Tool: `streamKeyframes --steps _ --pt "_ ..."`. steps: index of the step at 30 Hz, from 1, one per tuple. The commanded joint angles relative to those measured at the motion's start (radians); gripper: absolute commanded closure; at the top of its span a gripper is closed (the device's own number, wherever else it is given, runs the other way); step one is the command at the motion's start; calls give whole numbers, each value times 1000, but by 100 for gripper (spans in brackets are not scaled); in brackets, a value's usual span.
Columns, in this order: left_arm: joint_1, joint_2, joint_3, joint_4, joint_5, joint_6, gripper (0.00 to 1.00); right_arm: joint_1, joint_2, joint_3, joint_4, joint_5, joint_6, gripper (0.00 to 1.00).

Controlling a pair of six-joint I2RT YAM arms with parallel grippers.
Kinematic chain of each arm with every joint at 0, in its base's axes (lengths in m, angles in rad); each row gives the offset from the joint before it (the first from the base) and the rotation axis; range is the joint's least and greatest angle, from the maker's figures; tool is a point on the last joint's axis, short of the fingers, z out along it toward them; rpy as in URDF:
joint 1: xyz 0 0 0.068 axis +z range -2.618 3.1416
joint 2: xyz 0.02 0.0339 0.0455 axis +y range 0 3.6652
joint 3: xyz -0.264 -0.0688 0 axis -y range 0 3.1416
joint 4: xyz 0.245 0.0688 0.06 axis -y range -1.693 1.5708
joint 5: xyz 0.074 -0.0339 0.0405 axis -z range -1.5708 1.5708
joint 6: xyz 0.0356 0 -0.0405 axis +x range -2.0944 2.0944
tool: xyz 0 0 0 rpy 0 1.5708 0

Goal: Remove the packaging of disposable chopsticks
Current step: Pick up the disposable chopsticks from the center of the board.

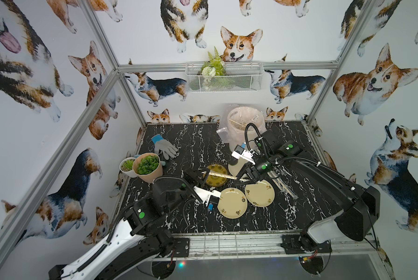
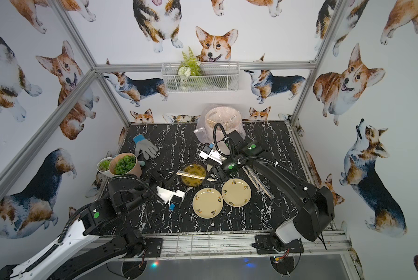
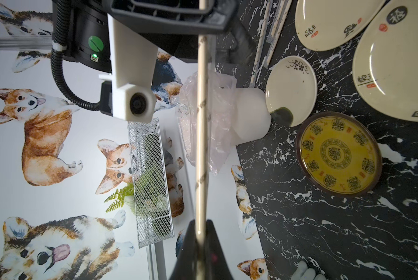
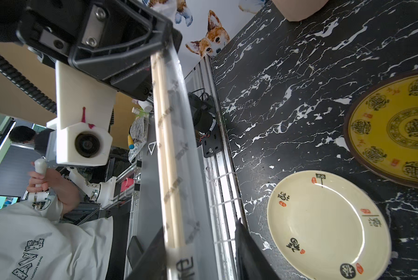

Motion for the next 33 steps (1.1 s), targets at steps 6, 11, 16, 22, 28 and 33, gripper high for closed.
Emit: streamKeyframes --steps 6,11,16,22,28,33 --pt "-4 -10 10 -65 34 248 100 -18 13 22 -57 -100 -39 63" --pt "-4 -10 -1 -34 30 240 100 -17 24 18 -73 -121 -29 62" --pt "-4 -18 -5 -7 51 228 100 -8 26 12 -94 -107 -36 48" --pt "-4 -18 -6 8 49 235 100 0 32 11 -125 -152 -47 57" --pt "-4 -19 14 5 49 239 100 10 47 16 -164 -210 -76 75" --pt "-4 -21 5 28 42 234 100 15 53 48 -219 -235 -104 87"
